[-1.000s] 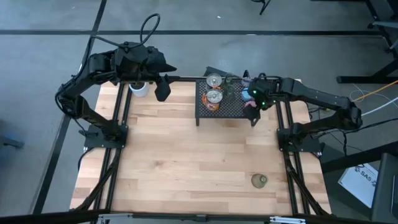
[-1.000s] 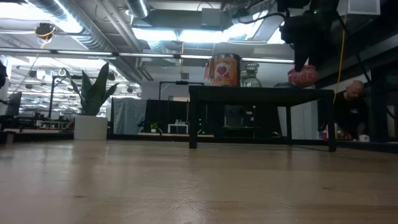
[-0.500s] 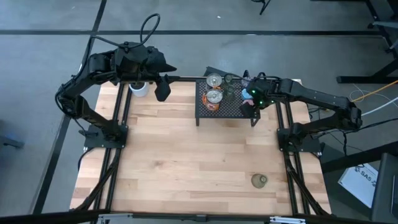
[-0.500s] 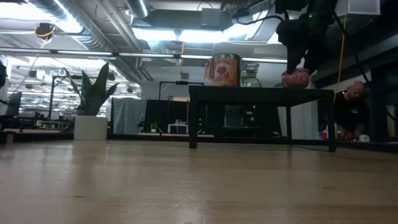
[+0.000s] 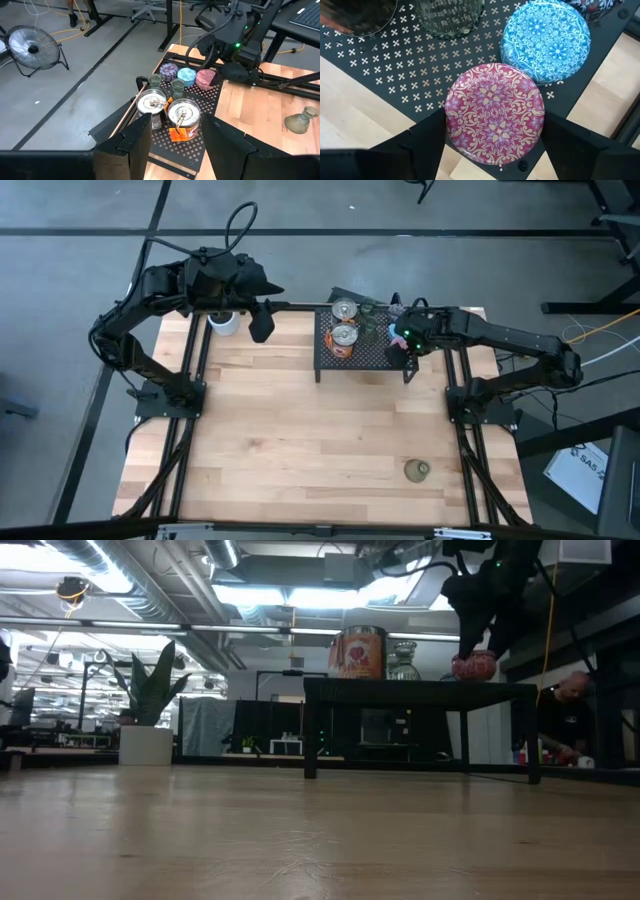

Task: Pick & Place candle stick holders
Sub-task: Put the pink scented candle on the shelf aligned with the blue scented candle

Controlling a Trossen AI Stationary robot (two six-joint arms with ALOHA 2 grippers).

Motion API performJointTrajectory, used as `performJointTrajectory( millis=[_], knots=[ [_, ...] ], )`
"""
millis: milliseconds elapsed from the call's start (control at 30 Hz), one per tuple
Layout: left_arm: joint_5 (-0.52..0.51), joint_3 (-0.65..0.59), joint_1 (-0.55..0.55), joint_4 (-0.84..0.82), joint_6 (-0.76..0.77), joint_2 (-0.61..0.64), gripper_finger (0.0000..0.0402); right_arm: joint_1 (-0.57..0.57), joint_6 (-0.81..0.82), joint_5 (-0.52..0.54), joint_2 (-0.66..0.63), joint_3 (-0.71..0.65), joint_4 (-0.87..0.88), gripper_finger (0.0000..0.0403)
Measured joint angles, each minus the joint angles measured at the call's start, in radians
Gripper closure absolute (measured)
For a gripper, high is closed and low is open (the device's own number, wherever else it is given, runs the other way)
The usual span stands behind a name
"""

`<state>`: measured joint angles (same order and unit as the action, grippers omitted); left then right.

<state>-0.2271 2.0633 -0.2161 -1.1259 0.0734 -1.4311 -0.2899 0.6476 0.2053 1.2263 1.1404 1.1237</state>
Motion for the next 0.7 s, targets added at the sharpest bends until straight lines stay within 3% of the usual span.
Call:
performJointTrajectory(
  millis=[700],
  knots=[
    [0.000,0.000,0.000,0.000,-0.026,0.000,0.0233,0.004,0.000,0.004,0.002,0.000,0.001,0.0107]
  ],
)
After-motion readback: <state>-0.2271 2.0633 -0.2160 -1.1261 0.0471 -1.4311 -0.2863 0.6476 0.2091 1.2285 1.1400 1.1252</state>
